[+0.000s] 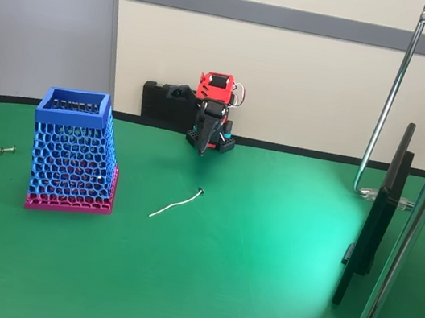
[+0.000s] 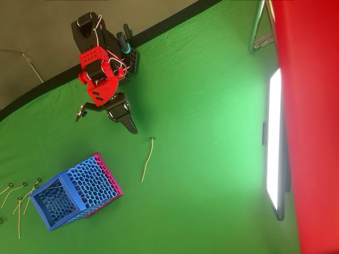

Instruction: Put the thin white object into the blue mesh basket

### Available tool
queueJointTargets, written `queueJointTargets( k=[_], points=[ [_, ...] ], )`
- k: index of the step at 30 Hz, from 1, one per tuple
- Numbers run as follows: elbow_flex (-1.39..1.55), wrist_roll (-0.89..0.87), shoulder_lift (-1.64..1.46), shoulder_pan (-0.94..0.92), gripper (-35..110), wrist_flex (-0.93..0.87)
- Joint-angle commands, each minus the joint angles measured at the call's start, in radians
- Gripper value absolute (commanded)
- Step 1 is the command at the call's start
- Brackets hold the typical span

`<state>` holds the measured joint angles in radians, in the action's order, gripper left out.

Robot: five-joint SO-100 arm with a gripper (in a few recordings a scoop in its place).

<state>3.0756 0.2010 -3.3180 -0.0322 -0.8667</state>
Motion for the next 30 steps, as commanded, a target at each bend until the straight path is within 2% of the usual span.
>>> queueJointTargets(
  k=[1, 20, 30],
  points=[
    [0.008, -0.005, -0.008, 0.005, 1, -0.002],
    [-0.035, -0.032, 0.094, -0.006, 1, 0.043],
    [-0.209, -0.055, 0.36, -0.026, 1, 0.084]
  ],
)
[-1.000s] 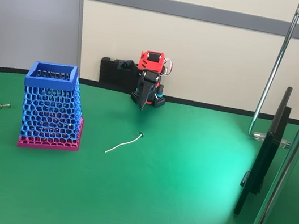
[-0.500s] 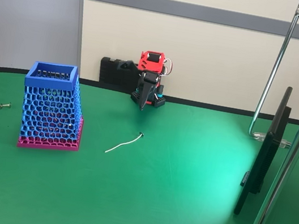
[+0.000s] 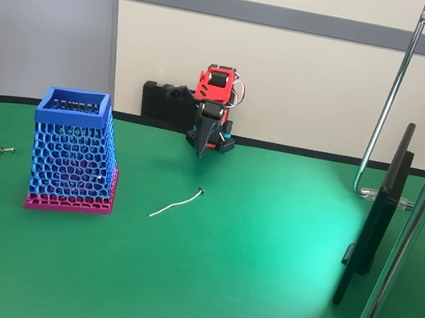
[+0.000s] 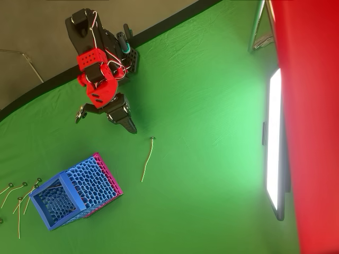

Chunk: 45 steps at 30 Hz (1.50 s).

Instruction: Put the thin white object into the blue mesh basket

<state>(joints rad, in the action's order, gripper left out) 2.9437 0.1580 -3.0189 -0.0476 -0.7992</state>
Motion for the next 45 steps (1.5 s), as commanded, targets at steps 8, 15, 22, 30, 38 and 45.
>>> queueJointTargets(
  k=[8, 15, 22, 30, 38, 45],
  points=[
    [-0.276, -0.034, 0.296, -0.064, 1, 0.015],
    [-0.42, -0.002, 0.472, -0.092, 2, 0.006],
    [-0.623, 0.034, 0.701, -0.121, 3, -0.049],
    [-0.75, 0.123, 0.87, -0.12, 17, -0.077],
    [-0.845, 0.394, 1.08, -0.072, 19, -0.143],
    [-1.049, 0.508, 1.342, -0.04, 18, -0.267]
  ],
)
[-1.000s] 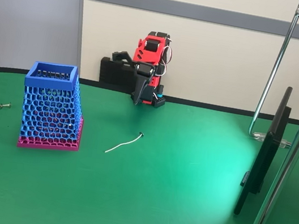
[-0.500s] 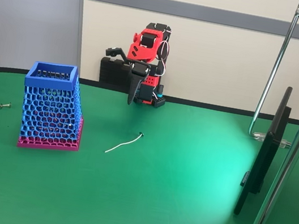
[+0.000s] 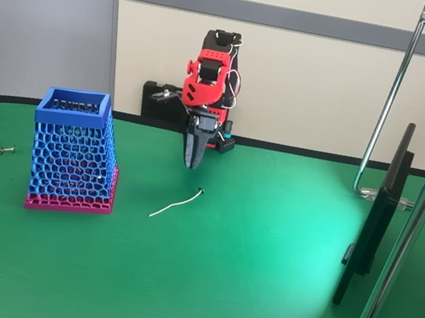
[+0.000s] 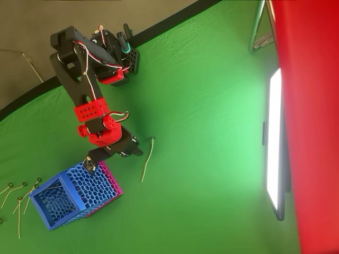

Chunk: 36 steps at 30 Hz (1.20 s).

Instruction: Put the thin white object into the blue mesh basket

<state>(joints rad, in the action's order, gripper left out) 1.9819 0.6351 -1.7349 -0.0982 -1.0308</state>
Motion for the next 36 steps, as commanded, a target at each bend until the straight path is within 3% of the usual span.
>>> queueJointTargets(
  k=[1, 11, 36],
  points=[
    [-0.123, 0.048, 0.097, 0.014, 18, -0.057],
    [-0.348, 0.192, 0.341, 0.081, 17, -0.186],
    [-0.301, 0.345, 0.456, 0.101, 15, -0.187]
  ],
)
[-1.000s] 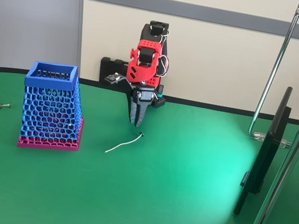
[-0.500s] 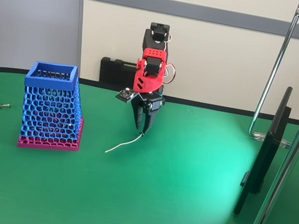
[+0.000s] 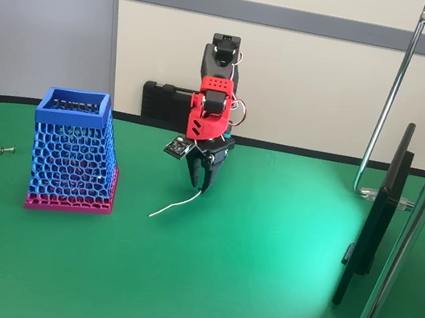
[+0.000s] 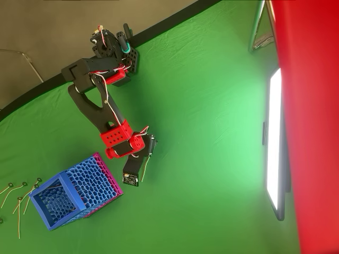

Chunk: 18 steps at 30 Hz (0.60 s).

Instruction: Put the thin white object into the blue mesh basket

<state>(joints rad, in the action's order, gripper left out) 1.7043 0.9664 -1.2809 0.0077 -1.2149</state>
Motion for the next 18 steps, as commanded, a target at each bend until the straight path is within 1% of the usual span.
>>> queueJointTargets(
  k=[1, 14, 18],
  points=[
    [-0.029, 0.017, 0.008, -0.006, 15, -0.003],
    [-0.077, 0.023, 0.075, -0.009, 14, -0.003],
    [-0.094, 0.026, 0.094, -0.008, 14, -0.029]
  ],
)
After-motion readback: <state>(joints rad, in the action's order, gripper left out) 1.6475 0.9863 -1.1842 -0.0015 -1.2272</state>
